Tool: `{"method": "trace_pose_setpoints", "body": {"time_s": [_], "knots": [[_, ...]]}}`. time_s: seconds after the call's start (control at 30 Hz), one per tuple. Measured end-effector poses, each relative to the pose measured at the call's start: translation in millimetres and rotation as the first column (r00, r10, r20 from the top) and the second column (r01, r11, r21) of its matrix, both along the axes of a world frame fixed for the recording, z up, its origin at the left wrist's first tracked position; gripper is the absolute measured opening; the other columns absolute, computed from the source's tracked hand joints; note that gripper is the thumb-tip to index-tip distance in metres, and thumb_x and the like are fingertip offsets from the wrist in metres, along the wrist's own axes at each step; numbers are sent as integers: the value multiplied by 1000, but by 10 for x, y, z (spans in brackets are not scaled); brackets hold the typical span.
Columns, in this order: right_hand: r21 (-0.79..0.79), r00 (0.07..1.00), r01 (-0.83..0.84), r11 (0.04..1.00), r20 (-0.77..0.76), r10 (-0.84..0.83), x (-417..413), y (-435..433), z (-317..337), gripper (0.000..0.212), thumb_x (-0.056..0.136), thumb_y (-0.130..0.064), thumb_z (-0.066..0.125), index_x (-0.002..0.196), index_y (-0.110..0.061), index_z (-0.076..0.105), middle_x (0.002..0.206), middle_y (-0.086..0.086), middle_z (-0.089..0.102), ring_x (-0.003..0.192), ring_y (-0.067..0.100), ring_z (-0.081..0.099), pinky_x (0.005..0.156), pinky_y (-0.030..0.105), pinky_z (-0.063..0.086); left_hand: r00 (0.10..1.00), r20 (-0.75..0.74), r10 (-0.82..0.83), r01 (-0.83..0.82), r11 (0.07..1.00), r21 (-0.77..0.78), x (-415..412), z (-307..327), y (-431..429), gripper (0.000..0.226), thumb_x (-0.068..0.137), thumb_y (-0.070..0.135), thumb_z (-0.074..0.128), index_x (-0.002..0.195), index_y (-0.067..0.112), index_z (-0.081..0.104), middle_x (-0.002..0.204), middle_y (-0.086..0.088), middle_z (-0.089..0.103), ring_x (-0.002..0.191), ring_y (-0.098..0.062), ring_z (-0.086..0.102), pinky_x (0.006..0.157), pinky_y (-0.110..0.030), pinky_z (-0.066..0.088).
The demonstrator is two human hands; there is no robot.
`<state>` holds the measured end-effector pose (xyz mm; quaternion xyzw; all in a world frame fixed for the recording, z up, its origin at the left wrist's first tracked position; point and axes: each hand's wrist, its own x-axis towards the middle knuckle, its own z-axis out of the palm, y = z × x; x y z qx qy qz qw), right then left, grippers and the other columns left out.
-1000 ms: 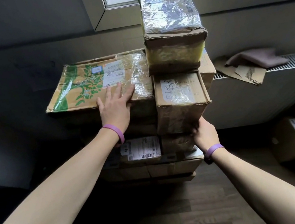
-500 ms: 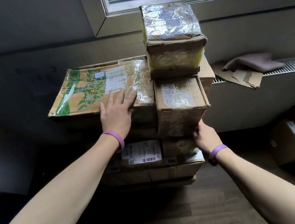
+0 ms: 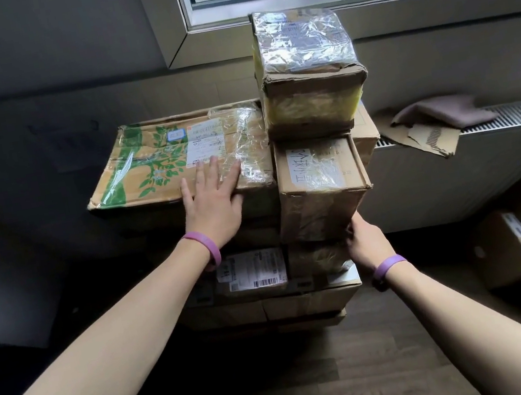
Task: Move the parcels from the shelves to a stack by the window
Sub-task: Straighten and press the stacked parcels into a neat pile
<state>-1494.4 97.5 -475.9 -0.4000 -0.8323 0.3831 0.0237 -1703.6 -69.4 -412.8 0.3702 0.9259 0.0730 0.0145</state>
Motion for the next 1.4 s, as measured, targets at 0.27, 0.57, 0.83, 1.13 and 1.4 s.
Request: {"method": "trace_pose_setpoints", "body": {"time_s": [0.27,0.57,0.83,1.13,1.4], "knots": [[28,966,184,983,-188,-175,65,130,516,53,99,-4,41,151,-17,39,134,17,61,123,36,56,93,32,40,942,324,-88,24,980,197,82,412,63,63,98,20,37,156,28,15,166,0,3,152,-23,-4,121,-47,-6],[-93,901,225,970,-358,-243,-199,426,1085,62,101,-36,54,152,-7,34,156,13,39,144,25,35,120,37,26,776,613,-147,-154,899,410,237,794,383,78,96,52,50,157,18,15,163,-6,18,151,-24,13,122,-46,14],[101,971,8,995,-240,17,-449,939,1080,97,84,-50,72,157,-12,21,164,10,22,154,24,10,125,41,7,697,714,-69,-301,875,379,129,773,757,117,76,49,78,156,28,-5,163,-4,19,148,-25,24,113,-35,27],[196,931,-158,968,-298,212,-683,1074,1005,79,72,-47,84,140,-25,48,138,2,51,128,28,39,113,47,28,717,680,-150,-198,893,405,17,516,819,109,75,33,84,156,33,12,160,3,27,145,-11,26,116,-24,20],[137,917,-123,983,-364,166,-676,1037,978,66,69,-43,87,128,-29,59,121,-6,55,124,26,38,112,39,30,710,687,-154,-301,816,494,66,369,835,94,73,32,85,150,37,32,144,12,47,140,-19,39,118,-39,26]]}}
